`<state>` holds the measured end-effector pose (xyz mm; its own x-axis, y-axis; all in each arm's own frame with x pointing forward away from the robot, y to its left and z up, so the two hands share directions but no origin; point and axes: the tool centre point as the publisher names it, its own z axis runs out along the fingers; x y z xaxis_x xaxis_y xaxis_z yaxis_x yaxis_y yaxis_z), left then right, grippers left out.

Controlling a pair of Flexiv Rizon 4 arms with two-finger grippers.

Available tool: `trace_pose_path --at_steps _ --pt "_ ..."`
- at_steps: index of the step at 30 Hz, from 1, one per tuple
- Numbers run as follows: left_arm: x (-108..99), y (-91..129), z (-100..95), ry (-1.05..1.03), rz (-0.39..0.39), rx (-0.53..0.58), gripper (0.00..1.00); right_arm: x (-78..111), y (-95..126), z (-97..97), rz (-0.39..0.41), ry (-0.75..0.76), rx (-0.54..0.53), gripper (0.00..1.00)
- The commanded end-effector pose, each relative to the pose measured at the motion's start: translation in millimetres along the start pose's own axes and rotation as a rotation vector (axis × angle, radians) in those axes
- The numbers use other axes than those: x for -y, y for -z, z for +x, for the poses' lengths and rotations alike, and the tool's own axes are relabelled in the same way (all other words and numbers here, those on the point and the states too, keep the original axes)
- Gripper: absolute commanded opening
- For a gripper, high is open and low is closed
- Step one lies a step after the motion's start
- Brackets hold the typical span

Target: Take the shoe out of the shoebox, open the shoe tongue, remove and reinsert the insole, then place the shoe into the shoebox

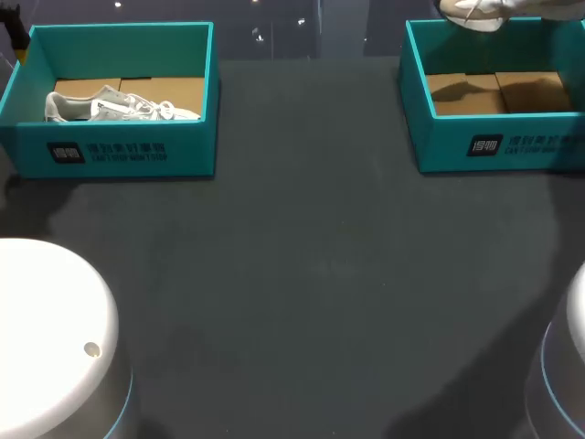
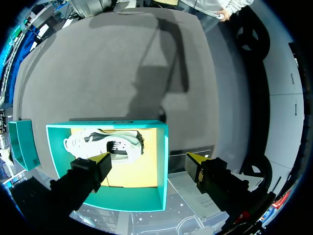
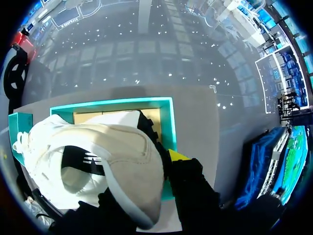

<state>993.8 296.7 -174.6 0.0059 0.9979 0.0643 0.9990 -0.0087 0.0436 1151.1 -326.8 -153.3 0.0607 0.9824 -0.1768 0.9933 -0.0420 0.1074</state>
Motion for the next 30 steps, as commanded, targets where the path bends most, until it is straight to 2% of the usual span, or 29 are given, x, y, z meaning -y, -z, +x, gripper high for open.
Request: trace_pose_path --at_steps 1,8,17,25,30 --pt "0 0 0.4 -0.001 0.001 -0.001 1.0 21.9 44 9.3 -0.048 0.004 0.037 0.0" --pt "0 0 0.4 -0.001 0.001 -0.001 1.0 41.9 78 25.7 -0.049 0.009 0.059 0.0" --pt "0 0 0.4 -0.001 0.001 -0.001 1.0 76.4 113 52.2 -0.038 -0.003 0.115 0.0" --pt "0 0 0.4 -0.001 0.001 -0.001 1.0 116.2 130 95.3 -0.04 0.027 0.144 0.0" --pt "0 0 0.4 -0.001 0.001 -0.001 1.0 149.8 136 125.1 -0.037 0.027 0.154 0.0"
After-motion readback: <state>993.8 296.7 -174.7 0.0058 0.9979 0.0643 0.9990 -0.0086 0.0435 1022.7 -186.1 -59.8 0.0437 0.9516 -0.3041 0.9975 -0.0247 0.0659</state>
